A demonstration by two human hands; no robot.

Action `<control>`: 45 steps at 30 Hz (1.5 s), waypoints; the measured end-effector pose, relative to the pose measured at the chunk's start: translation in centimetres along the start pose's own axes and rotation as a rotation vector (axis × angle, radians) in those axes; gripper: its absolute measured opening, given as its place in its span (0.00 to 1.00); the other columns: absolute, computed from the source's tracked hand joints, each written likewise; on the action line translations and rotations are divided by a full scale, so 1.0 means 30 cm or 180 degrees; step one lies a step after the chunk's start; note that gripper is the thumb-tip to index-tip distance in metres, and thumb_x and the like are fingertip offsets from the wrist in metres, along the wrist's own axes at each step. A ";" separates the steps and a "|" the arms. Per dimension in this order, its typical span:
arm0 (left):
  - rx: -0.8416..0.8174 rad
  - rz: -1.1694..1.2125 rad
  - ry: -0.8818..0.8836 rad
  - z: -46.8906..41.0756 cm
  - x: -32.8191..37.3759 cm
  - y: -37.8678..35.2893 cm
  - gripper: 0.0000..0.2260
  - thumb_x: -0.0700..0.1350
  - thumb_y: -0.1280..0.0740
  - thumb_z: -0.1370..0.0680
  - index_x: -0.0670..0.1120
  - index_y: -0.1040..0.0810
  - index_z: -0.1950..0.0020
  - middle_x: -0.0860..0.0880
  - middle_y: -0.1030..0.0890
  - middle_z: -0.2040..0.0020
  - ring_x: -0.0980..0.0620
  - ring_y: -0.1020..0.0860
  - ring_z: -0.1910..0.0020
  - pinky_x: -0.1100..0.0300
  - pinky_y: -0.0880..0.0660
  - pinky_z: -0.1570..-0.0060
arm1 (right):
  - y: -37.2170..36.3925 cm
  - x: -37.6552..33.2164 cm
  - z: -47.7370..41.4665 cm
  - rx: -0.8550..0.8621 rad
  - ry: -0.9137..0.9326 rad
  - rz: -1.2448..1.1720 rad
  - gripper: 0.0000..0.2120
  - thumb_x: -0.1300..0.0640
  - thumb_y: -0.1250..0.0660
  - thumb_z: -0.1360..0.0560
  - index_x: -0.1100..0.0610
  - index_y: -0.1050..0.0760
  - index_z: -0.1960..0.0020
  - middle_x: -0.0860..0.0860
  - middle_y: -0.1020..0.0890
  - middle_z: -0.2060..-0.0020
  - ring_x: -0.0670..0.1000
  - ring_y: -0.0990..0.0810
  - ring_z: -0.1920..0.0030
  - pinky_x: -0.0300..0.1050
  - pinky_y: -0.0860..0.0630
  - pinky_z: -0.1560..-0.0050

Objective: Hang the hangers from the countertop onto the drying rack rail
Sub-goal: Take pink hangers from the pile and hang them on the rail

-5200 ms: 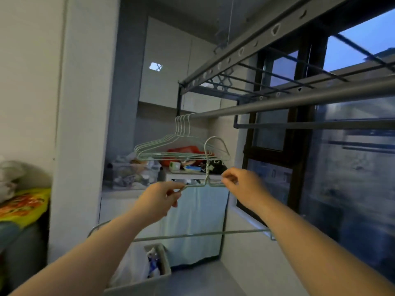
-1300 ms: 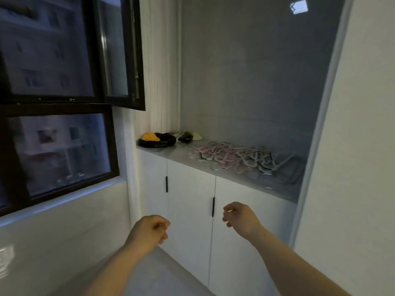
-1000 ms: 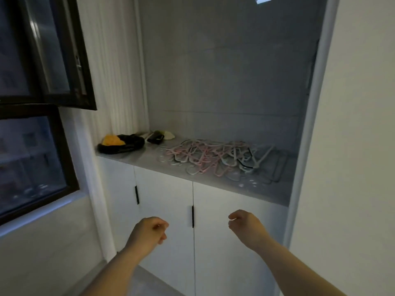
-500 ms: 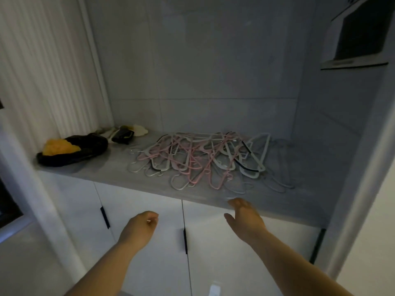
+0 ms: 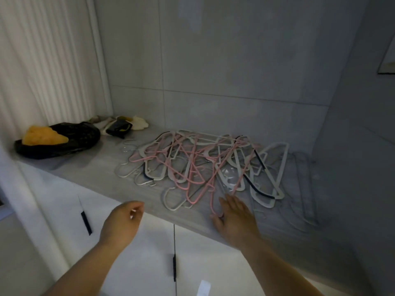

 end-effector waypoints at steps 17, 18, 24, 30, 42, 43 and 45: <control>-0.0350 -0.1015 0.0848 -0.325 0.218 -0.294 0.28 0.61 0.35 0.29 0.42 0.28 0.36 0.41 0.29 0.33 0.42 0.32 0.33 0.52 0.36 0.34 | -0.042 0.019 -0.025 -0.0034 -0.0106 -0.0023 0.27 0.38 0.48 0.36 0.51 0.15 0.57 0.49 0.14 0.56 0.51 0.15 0.55 0.45 0.19 0.58; -0.0326 -0.1002 0.0873 -0.323 0.218 -0.296 0.26 0.58 0.36 0.28 0.42 0.28 0.36 0.41 0.29 0.34 0.42 0.32 0.33 0.53 0.36 0.35 | -0.044 0.018 -0.024 -0.0046 -0.0095 0.0035 0.27 0.38 0.48 0.36 0.52 0.15 0.57 0.49 0.14 0.56 0.52 0.15 0.55 0.45 0.19 0.58; -0.0341 -0.0727 0.1038 -0.309 0.188 -0.262 0.23 0.54 0.35 0.26 0.40 0.27 0.37 0.40 0.28 0.33 0.42 0.31 0.33 0.54 0.35 0.35 | -0.044 0.016 -0.030 0.0017 -0.0063 0.0126 0.27 0.38 0.48 0.37 0.52 0.16 0.58 0.49 0.14 0.57 0.51 0.15 0.55 0.45 0.19 0.59; -0.0294 0.0024 0.1064 -0.316 0.150 -0.230 0.15 0.37 0.38 0.24 0.30 0.26 0.40 0.33 0.25 0.38 0.38 0.26 0.38 0.54 0.30 0.41 | -0.026 0.016 -0.023 0.0056 -0.0038 0.0071 0.28 0.38 0.49 0.37 0.52 0.16 0.58 0.50 0.14 0.56 0.52 0.15 0.55 0.45 0.19 0.58; 0.0368 0.0744 0.0807 -0.285 0.116 -0.094 0.10 0.31 0.44 0.24 0.34 0.27 0.46 0.34 0.22 0.50 0.35 0.24 0.46 0.48 0.27 0.44 | -0.015 0.001 -0.020 -0.0106 0.0167 -0.0219 0.53 0.36 0.73 0.46 0.53 0.46 0.25 0.52 0.48 0.24 0.52 0.53 0.24 0.47 0.53 0.25; 0.0327 0.1057 0.0745 -0.280 0.125 -0.093 0.09 0.30 0.45 0.24 0.35 0.28 0.47 0.37 0.22 0.56 0.35 0.23 0.48 0.44 0.26 0.44 | -0.017 0.002 -0.018 -0.0153 0.0154 -0.0194 0.53 0.36 0.73 0.46 0.53 0.46 0.25 0.52 0.48 0.24 0.52 0.53 0.24 0.47 0.53 0.25; 0.0283 0.1509 0.0633 -0.266 0.149 -0.085 0.10 0.28 0.46 0.24 0.36 0.31 0.47 0.42 0.25 0.62 0.38 0.24 0.55 0.40 0.25 0.47 | -0.011 -0.002 -0.015 -0.0165 0.0170 -0.0243 0.51 0.36 0.72 0.44 0.53 0.47 0.25 0.52 0.49 0.24 0.52 0.54 0.24 0.47 0.54 0.25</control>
Point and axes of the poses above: each hand's wrist, its own z-axis away from the middle knuckle, its own y-axis out of the back of the hand, x = y × z, the point moved 9 cm from there along -z, towards the middle knuckle
